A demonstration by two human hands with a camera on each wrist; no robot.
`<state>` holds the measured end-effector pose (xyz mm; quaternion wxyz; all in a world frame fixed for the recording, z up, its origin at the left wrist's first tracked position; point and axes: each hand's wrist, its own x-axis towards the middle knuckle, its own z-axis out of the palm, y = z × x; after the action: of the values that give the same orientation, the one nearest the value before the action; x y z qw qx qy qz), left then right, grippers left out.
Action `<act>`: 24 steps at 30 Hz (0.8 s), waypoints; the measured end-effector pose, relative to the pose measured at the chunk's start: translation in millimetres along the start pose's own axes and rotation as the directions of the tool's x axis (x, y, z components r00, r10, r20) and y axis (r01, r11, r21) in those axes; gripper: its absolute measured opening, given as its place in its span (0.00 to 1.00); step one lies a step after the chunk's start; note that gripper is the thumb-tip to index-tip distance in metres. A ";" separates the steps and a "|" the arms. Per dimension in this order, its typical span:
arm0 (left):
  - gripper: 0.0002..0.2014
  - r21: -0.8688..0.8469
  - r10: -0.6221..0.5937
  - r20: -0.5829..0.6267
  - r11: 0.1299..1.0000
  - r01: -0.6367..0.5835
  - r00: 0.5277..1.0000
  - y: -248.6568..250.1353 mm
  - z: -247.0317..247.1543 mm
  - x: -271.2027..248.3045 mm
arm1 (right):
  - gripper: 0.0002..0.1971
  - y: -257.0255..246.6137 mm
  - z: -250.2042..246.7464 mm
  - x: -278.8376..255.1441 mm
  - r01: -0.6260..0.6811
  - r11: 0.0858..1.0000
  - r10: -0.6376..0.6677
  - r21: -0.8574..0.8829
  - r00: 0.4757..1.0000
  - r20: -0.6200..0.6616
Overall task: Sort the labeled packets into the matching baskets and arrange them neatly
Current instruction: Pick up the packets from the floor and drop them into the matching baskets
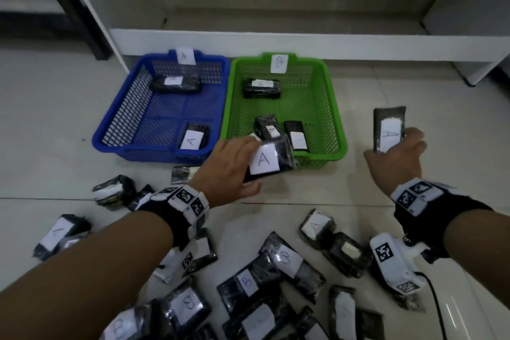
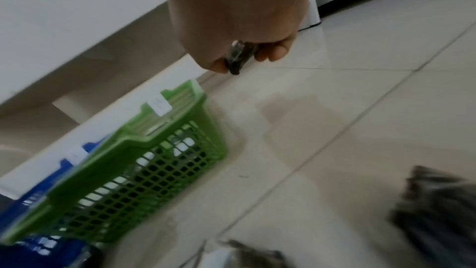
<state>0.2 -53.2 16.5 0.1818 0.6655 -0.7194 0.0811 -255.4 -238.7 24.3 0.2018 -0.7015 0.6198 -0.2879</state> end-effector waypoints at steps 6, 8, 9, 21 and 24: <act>0.28 -0.109 -0.477 -0.169 0.879 0.465 0.863 -81.2 -44.5 -15.2 | 0.29 -96.0 39.3 -12.2 0.239 0.949 -0.223 0.207 0.970 -0.097; 0.29 -0.175 -0.596 -0.164 0.802 0.572 0.786 -111.2 -52.5 -24.2 | 0.28 -128.7 58.9 -25.9 0.287 0.927 -0.287 0.241 0.957 -0.035; 0.30 -0.197 -0.650 -0.149 0.758 0.622 0.745 -128.0 -57.5 -29.3 | 0.28 -146.5 71.1 -34.2 0.306 0.920 -0.315 0.245 0.949 -0.005; 0.32 0.031 -0.785 0.252 0.591 0.806 0.566 -212.2 -45.4 -36.2 | 0.18 -270.2 183.0 -87.6 0.370 0.922 -0.374 0.110 0.785 0.493; 0.31 0.113 -0.767 0.369 0.597 0.794 0.525 -219.8 -33.7 -40.0 | 0.19 -284.4 209.1 -79.6 0.471 0.876 -0.376 -0.106 0.803 0.462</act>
<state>224.3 -26.2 5.2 0.0788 0.9118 -0.3680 -0.1643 90.4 -132.9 36.7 0.1854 -0.8859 0.4142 -0.0960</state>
